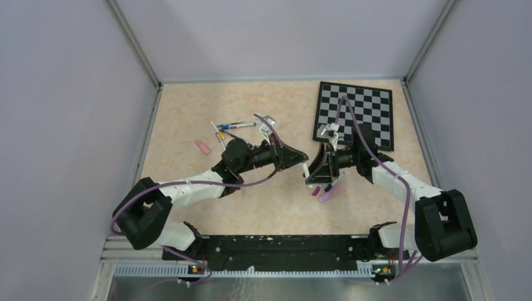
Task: Open the pen caps
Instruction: Pick up the pen from the center of the board, then open the pen cap from the pen.
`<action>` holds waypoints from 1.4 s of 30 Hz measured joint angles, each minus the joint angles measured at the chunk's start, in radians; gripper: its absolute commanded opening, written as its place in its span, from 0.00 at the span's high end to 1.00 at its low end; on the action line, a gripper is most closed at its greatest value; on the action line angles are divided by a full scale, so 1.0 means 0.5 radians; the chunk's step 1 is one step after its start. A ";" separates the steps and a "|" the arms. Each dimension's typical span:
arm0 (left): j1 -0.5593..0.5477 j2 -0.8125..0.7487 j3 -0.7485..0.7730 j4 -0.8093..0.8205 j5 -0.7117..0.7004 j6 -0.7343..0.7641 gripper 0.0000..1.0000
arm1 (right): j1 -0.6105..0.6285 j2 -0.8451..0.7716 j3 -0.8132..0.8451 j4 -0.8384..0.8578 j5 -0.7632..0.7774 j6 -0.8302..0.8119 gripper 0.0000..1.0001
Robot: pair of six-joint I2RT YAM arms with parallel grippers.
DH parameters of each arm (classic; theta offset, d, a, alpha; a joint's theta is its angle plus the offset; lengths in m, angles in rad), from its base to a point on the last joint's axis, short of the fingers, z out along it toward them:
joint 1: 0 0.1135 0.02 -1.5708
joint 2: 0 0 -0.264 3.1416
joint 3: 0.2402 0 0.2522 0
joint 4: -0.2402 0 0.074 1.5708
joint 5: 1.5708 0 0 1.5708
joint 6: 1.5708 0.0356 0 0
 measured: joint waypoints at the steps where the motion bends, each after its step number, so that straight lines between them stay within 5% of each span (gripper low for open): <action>1: -0.012 0.000 0.000 0.000 -0.001 -0.002 1.00 | 0.000 0.000 0.007 0.014 0.005 0.031 0.50; 7: -0.063 0.000 -0.010 0.043 -0.041 -0.013 1.00 | 0.000 -0.002 0.081 0.181 0.022 0.262 0.57; 9: -0.067 0.000 -0.020 0.056 -0.061 -0.014 1.00 | 0.000 -0.002 0.090 0.233 0.030 0.311 0.73; 10: -0.070 0.000 -0.027 0.060 -0.085 -0.009 1.00 | 0.000 -0.002 0.090 0.244 0.028 0.324 0.92; 11: -0.071 0.000 -0.031 0.060 -0.107 -0.003 1.00 | 0.002 -0.002 0.090 0.253 0.022 0.350 1.00; 18: -0.069 -0.047 -0.081 0.076 -0.271 -0.008 1.00 | 0.009 -0.015 0.091 0.298 0.021 0.387 1.00; 27: 0.089 -0.201 0.068 -0.320 -0.257 0.037 1.00 | 0.031 -0.014 0.124 0.581 0.224 0.442 1.00; 32: 0.408 -0.403 0.183 -0.126 -0.716 0.029 1.00 | 0.039 0.021 0.035 0.432 0.077 0.446 1.00; 36: 0.419 -0.533 0.192 0.034 -0.844 0.015 1.00 | 0.047 0.063 0.031 0.324 0.081 0.404 1.00; 42: 0.491 -0.574 0.163 -0.111 -0.772 -0.053 1.00 | 0.018 0.060 0.084 -0.040 0.662 0.063 1.00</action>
